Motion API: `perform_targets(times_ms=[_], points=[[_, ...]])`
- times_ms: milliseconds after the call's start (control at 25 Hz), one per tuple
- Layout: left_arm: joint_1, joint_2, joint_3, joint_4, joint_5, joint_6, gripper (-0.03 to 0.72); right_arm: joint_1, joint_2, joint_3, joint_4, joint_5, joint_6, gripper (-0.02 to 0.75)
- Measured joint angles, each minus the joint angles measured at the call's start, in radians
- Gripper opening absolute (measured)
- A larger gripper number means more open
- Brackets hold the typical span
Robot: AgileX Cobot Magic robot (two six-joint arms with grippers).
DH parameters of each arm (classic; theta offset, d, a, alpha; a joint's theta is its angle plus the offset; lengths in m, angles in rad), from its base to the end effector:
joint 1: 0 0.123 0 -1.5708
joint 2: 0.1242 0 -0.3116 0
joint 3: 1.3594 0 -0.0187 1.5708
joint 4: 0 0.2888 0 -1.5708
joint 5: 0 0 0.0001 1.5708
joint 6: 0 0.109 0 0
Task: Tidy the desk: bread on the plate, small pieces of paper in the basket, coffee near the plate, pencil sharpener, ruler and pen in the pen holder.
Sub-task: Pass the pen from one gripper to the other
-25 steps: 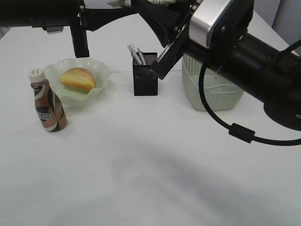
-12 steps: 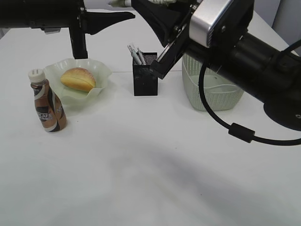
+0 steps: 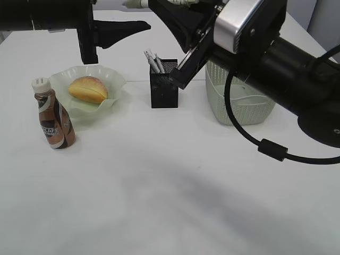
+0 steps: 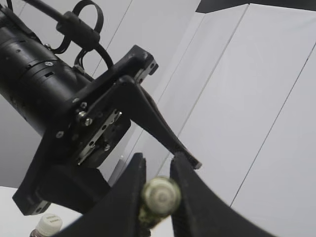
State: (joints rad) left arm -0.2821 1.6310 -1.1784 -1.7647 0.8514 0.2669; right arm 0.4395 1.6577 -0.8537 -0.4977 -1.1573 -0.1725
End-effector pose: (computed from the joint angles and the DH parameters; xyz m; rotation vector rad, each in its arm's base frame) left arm 0.3677 -0.1904 0.3327 -0.6306 2.0906 -1.9498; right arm 0.3290 0.2073 0.2893 -0.8315 0.9022 0.3121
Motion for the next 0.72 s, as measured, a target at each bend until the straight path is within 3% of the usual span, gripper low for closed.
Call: perform_targets(times_ms=[160,720], points=[[0.014,0.0,0.0,-0.002,-0.002,0.015,0.487,0.0,0.0,0.0,0.0,0.0,0.0,0.132],[0.156,0.0,0.0,0.012,-0.01,0.054,0.491,0.0,0.0,0.0,0.02,0.055,0.0,0.132]])
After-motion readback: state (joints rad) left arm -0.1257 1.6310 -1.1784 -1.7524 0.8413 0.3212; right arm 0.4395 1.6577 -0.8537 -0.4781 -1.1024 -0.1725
